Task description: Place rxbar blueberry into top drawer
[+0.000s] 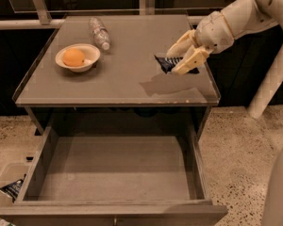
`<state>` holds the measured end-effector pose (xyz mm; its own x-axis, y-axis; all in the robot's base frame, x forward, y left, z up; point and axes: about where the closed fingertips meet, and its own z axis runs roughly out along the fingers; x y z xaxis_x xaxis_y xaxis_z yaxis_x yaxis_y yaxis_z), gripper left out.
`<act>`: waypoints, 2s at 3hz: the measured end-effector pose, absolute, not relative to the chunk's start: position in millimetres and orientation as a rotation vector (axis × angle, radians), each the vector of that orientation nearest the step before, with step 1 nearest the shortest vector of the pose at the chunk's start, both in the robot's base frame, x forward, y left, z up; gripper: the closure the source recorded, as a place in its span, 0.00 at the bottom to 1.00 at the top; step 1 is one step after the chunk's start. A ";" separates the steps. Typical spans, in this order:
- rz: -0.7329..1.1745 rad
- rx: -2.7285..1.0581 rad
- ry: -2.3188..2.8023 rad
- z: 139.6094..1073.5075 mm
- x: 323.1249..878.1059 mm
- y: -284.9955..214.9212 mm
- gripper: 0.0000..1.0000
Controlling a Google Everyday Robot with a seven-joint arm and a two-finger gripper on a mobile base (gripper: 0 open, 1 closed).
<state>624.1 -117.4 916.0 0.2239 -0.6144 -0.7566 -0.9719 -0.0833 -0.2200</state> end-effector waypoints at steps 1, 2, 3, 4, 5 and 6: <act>0.603 -1.842 1.435 945.3 593.2 -109.1 1.00; 0.659 -1.834 1.473 940.9 553.4 -111.2 1.00; 0.754 -1.790 1.589 911.9 504.9 -123.8 1.00; 0.804 -1.746 1.698 870.7 463.4 -136.4 1.00; 0.800 -1.738 1.791 815.8 439.5 -139.2 1.00; 0.708 -1.788 1.829 757.8 442.2 -124.2 1.00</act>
Offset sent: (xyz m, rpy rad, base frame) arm -0.1448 -0.0051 -0.0234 -0.0471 0.2046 0.0435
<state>442.2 -124.2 757.8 -0.0287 -0.7497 -0.6612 -0.9995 0.0109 0.0311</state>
